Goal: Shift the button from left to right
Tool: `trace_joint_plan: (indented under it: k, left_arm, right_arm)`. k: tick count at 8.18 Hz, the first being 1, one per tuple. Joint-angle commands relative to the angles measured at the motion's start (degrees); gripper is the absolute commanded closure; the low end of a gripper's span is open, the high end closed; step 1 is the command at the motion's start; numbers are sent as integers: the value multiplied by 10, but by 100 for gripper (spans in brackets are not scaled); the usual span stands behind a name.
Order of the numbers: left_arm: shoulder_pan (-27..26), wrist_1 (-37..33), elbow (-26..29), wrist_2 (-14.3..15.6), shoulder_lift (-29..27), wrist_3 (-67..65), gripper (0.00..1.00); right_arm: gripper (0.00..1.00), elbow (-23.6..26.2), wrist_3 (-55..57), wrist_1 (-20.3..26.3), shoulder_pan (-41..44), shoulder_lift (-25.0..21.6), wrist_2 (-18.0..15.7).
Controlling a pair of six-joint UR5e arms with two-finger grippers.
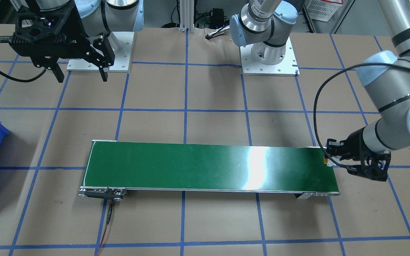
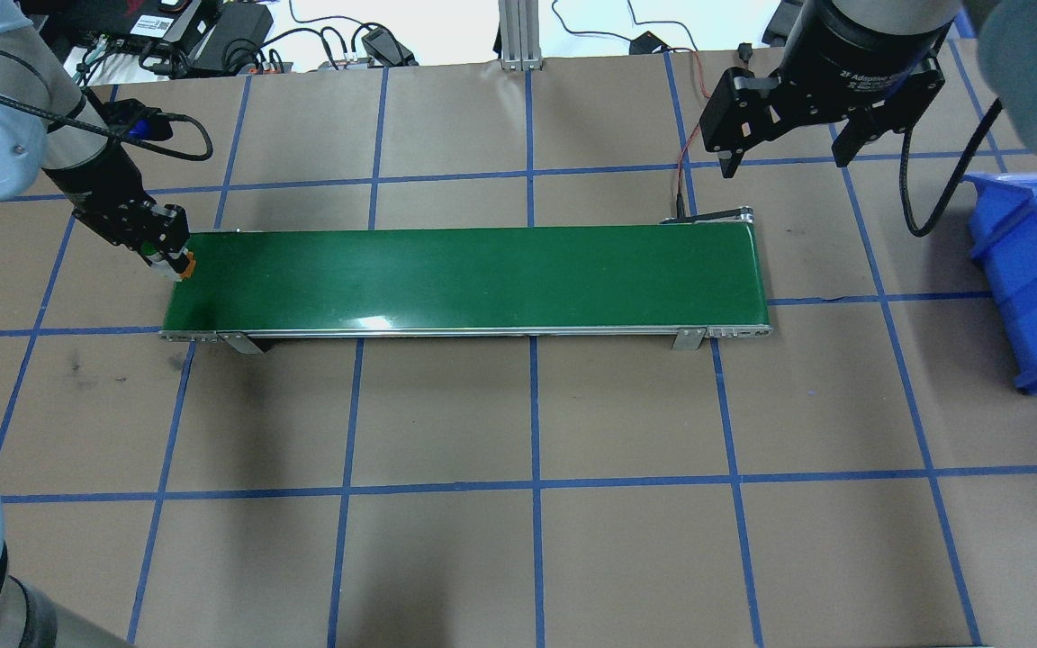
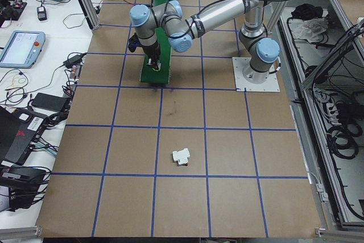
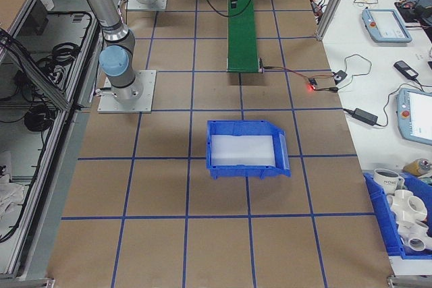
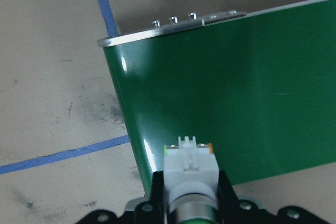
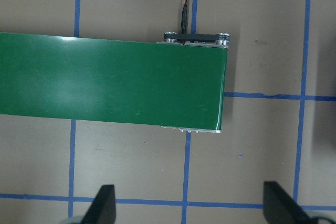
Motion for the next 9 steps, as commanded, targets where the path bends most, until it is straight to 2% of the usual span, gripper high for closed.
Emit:
trace_joint_plan:
  k: [1,7,8,9]
  left_arm:
    - [-2,8,2,1,-27,-4,100]
    - [-3,15,0,0,-40,-7,100]
    - [-4,15,0,-2,-39,-8,43]
    - [-4,15,-1,-21,-35,-8,12]
  right_arm:
    - [0,1,0,2,0,0,-1]
    - [0,0,0,3,0,0,-1]
    - [0,1,3,6,0,0,-1]
    - [0,1,4,7,0,0,-1]
